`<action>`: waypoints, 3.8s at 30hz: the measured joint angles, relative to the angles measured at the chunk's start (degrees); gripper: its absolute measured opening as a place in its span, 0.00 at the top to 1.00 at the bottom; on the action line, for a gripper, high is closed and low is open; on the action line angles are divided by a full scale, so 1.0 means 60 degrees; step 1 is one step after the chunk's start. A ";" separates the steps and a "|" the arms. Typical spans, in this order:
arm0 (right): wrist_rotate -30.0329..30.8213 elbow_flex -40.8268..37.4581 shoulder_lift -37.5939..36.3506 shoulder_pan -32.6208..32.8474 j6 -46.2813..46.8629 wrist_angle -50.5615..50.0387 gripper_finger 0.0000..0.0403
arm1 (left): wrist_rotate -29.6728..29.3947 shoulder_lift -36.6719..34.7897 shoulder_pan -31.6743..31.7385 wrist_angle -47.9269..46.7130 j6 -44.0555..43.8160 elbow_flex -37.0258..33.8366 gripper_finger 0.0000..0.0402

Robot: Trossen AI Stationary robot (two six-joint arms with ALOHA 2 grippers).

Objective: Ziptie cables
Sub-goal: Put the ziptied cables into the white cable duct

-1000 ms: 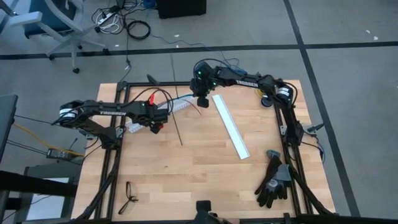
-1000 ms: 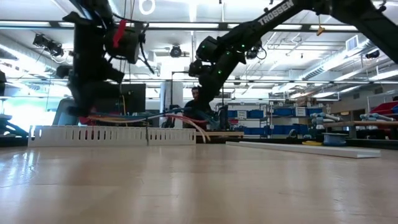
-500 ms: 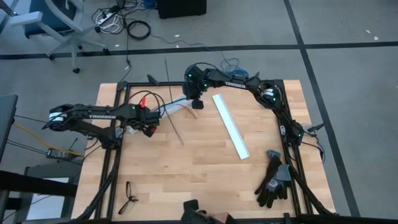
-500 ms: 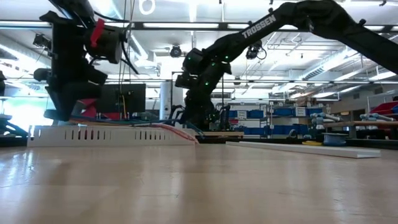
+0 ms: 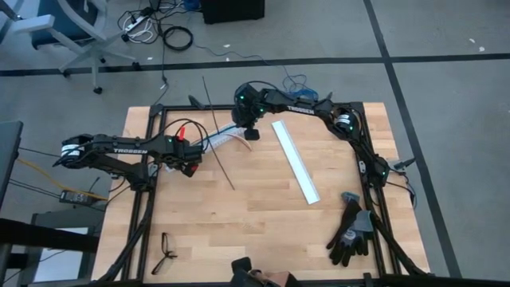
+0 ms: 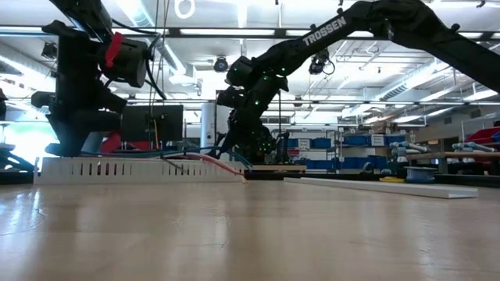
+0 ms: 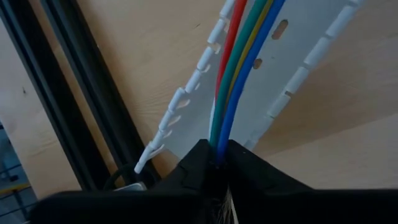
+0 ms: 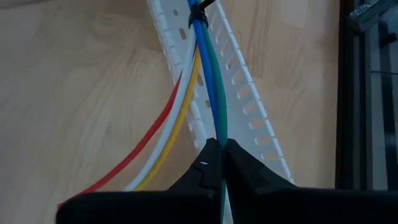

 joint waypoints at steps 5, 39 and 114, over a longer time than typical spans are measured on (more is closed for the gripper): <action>0.0219 0.0000 0.0000 0.0086 -0.0133 0.0000 0.91 | -0.0026 0.0004 0.0000 0.0071 -0.0007 -0.0009 0.83; 0.0098 -0.0015 -0.0018 0.0130 0.0551 0.0175 0.68 | -0.0941 0.0015 0.0000 -0.0648 0.2284 -0.0024 0.82; -0.0340 -0.0015 -0.0022 -0.0430 0.1834 -0.1727 0.77 | -0.1640 0.0015 0.0288 -0.0547 0.0749 0.1526 0.66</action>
